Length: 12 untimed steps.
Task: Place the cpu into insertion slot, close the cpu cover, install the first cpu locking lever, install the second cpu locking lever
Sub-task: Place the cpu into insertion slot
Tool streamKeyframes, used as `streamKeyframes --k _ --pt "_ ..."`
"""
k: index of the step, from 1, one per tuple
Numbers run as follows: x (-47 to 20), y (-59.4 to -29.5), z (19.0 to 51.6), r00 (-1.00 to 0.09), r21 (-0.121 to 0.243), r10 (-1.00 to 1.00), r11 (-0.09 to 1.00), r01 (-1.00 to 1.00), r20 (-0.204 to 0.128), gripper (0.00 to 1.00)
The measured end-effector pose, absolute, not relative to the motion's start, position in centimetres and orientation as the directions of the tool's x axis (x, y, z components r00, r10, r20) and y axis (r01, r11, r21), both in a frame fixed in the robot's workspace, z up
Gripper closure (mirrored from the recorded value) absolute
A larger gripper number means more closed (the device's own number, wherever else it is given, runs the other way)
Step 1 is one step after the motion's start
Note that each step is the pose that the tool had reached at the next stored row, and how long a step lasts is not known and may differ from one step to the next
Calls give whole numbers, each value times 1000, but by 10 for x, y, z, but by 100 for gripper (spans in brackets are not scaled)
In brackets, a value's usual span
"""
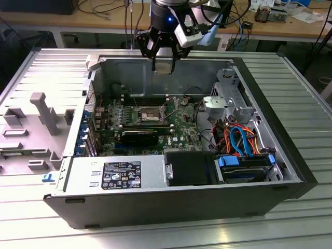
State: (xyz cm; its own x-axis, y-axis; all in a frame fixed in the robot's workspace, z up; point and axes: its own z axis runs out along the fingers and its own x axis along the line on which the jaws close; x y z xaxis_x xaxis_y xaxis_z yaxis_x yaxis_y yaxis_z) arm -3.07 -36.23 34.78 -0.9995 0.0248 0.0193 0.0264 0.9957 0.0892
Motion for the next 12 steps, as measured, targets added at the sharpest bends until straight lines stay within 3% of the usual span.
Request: streamKeyframes --k 12 --pt "-31 -364 346 -1000 89 25 996 26 19 46"
